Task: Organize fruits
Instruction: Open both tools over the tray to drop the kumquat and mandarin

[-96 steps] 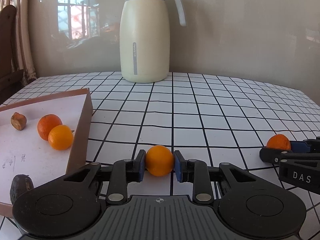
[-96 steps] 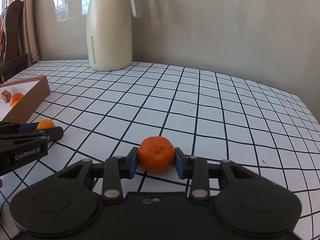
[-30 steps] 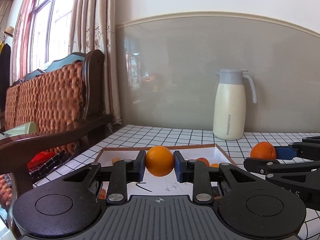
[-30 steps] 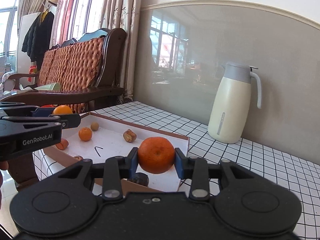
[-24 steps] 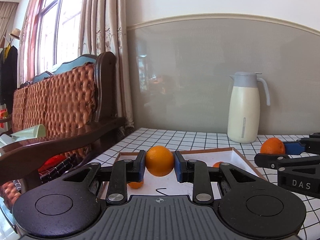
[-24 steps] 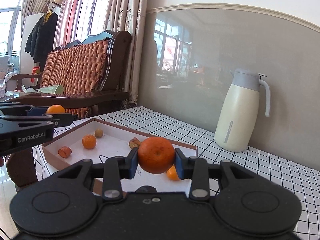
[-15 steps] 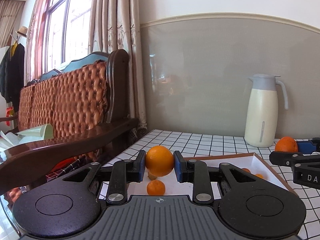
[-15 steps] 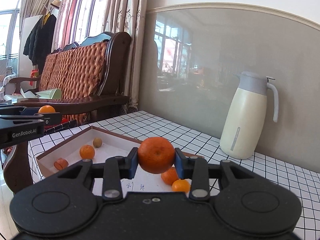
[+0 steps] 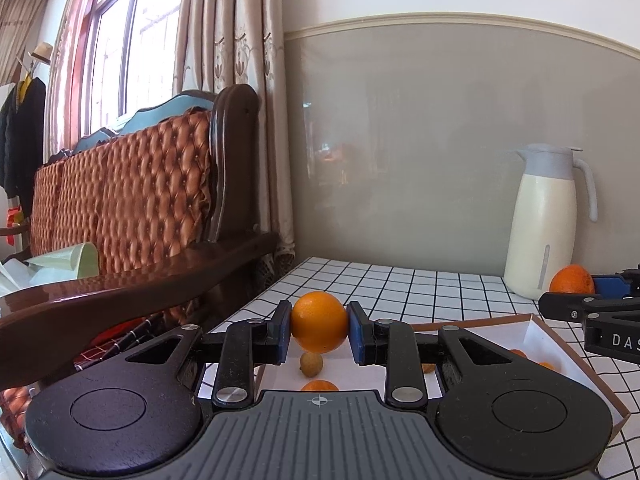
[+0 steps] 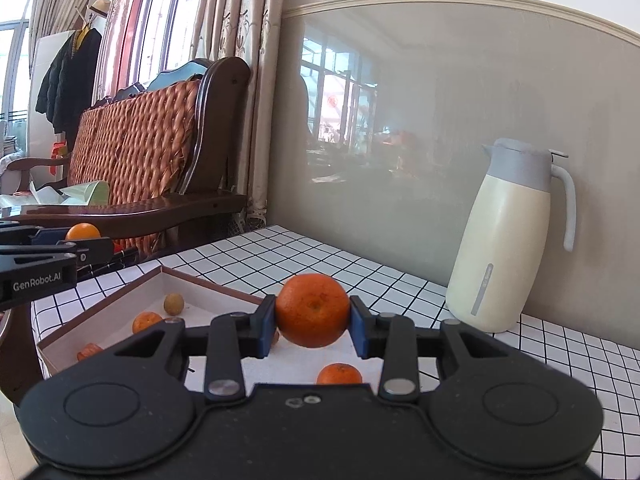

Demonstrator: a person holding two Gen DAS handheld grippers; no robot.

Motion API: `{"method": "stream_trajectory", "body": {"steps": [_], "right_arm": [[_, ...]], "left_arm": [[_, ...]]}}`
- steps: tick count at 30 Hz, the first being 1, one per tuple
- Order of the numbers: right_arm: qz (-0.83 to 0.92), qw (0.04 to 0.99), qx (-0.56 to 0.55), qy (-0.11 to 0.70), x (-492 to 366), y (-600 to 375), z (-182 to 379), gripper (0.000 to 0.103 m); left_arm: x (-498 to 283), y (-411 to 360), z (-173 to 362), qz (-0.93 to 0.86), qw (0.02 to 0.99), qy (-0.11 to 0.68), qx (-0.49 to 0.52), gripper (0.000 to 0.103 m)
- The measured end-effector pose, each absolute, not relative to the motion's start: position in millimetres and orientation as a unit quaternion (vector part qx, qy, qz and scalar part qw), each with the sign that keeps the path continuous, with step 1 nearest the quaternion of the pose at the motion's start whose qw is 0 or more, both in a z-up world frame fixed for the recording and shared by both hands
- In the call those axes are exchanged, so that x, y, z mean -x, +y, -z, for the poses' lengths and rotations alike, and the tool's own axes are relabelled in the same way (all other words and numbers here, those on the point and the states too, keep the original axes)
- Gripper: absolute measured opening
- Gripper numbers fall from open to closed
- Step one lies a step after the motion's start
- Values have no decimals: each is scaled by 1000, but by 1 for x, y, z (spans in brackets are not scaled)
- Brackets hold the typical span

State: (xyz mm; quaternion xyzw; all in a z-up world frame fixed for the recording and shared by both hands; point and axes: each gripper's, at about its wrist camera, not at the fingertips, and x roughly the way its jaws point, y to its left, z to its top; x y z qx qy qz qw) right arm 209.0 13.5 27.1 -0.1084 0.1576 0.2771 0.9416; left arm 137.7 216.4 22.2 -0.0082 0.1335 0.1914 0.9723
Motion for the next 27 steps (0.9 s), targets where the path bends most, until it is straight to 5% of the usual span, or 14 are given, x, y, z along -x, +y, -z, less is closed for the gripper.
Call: {"method": "stream_trajectory", "body": {"steps": [18,19,20,21,27], "right_arm": [[-278,928,106,223,-275,23,-12,35],[-276,924,118,237,-279,26,-9,47],[-266,928,120,231,-280,26,-7,78],[-255,938,108,208,-276,21,-7,92],[-252,946,102,176,-264,9,-15,97]], "left_arm": [[-204,240,3,-179,963,200,12,31],[-206,239,6,-191,960,202,11,49],[-204,237,8,-202,959,197,11,70],[-200,233,7,-203,962,181,5,98],[-187,221,-3,-199,966,167,2,102]]}}
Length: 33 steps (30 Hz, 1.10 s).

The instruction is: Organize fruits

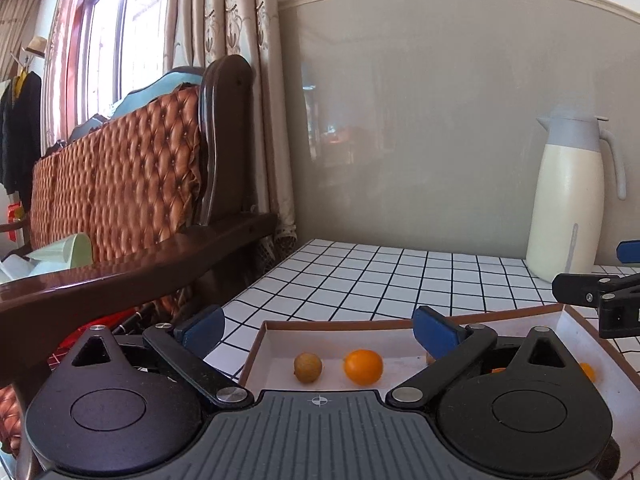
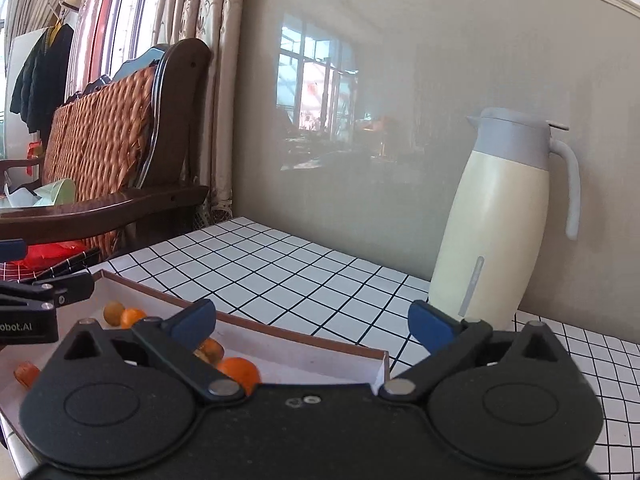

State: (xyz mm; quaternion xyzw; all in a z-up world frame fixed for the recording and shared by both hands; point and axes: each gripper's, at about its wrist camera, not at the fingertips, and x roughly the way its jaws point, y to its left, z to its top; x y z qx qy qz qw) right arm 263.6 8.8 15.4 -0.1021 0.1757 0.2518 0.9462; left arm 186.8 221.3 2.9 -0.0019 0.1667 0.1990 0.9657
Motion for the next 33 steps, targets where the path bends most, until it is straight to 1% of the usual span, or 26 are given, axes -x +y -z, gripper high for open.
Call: {"method": "stream_trajectory", "body": {"steps": [7,14,18,23,26,29,33], "right_arm": [[-245,953,76,163,-225,-19,-44,97],[-241,955,95,141,-143,-62,-63,97],[-225,958,101,145,-99,-93,-61,97],[-200,963,85,158,-62,-128,-46,97],[-186,965,79,169,-52,-139,-37,97],[-178,968,79,157,-48,-143,-37,97],[-165,969,88,163,-45,-145,-34,97]], "left_arm": [[-132,190,-26,-188,971,145,-5,103],[-56,163,-49,-166,978,124,30,103],[-11,144,-47,-161,980,117,23,103],[32,126,-31,-154,980,123,18,103],[48,121,-34,-144,985,93,25,103],[46,116,-27,-140,984,105,20,103],[42,115,-26,-141,984,108,30,103]]}}
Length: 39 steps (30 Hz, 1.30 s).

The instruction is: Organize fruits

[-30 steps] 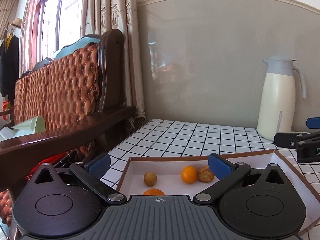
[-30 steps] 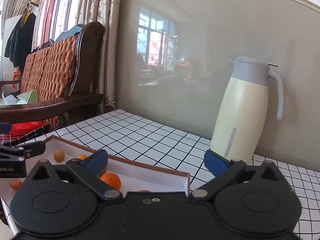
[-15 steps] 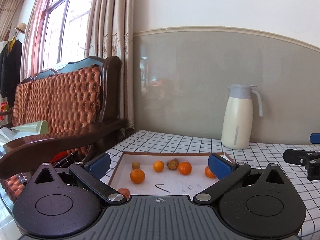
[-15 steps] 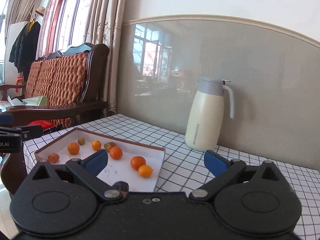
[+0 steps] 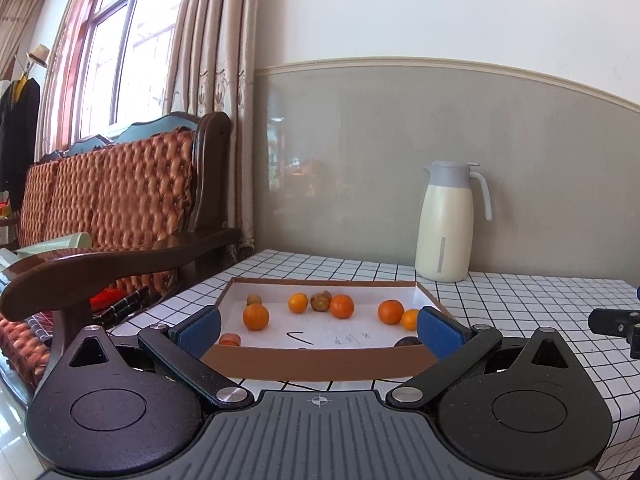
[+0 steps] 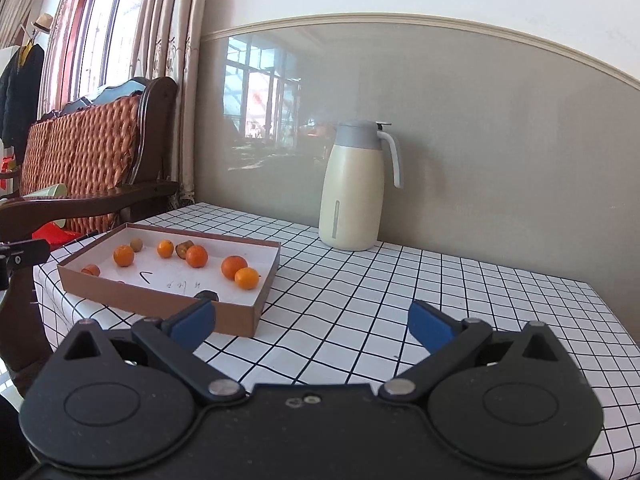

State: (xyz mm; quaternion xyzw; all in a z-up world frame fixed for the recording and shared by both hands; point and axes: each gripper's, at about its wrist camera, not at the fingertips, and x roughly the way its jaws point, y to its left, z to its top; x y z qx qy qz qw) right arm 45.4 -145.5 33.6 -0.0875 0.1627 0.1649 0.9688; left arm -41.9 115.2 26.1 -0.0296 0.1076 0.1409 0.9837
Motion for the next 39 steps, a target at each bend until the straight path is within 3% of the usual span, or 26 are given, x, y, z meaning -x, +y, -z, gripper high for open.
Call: {"method": "stream_trajectory", "body": {"steps": [39], "right_arm": [[-163,971,106,141,-35,-146,-34,97]], "left_arm": [[45,112,-24,-139,985,94,30,103]]}}
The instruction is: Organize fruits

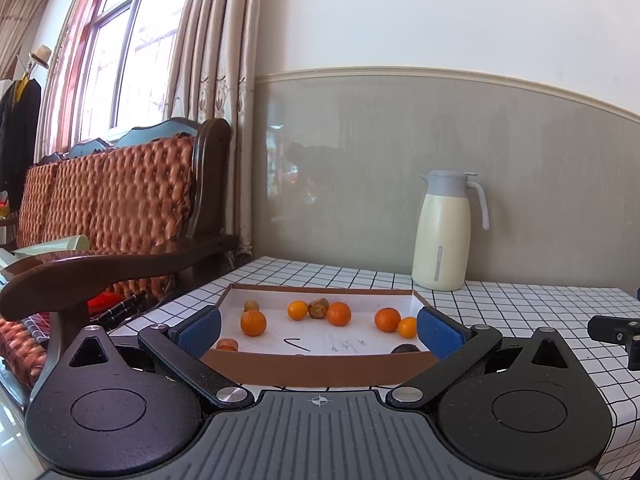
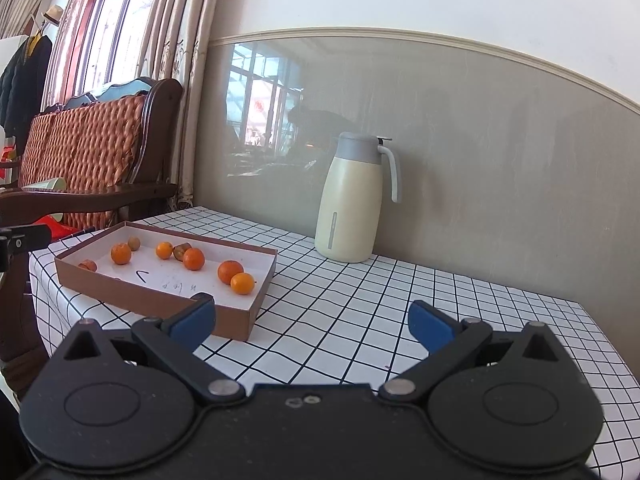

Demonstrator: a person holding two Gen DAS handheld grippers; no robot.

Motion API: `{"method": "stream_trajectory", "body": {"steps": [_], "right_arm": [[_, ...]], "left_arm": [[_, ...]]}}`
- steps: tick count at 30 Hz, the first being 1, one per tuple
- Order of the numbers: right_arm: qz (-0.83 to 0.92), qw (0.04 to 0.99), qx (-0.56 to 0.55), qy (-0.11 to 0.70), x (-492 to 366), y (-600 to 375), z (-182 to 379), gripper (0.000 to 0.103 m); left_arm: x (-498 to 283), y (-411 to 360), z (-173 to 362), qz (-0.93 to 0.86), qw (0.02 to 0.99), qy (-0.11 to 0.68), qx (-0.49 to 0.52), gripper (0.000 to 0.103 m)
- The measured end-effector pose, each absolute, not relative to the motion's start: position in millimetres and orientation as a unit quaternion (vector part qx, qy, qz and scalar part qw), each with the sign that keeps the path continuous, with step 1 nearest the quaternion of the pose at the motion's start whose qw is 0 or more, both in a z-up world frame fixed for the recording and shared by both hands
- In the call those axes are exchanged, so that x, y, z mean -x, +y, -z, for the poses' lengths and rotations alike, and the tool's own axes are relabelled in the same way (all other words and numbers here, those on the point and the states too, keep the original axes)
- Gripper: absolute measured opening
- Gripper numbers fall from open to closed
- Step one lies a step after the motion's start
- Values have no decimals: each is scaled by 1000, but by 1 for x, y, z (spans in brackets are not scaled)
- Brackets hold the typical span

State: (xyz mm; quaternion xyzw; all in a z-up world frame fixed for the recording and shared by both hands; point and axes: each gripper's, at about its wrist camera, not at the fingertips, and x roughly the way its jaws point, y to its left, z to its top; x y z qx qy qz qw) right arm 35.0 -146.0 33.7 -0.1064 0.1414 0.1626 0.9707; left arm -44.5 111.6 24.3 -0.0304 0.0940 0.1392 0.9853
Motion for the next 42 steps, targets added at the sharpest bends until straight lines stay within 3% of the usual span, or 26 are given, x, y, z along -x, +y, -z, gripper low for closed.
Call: {"method": "stream_trajectory", "body": {"steps": [42], "right_arm": [[-162,970,108,143,-35,-147,-33,97]], "left_arm": [[47,112,-26,-137,987,81,27,103]]}}
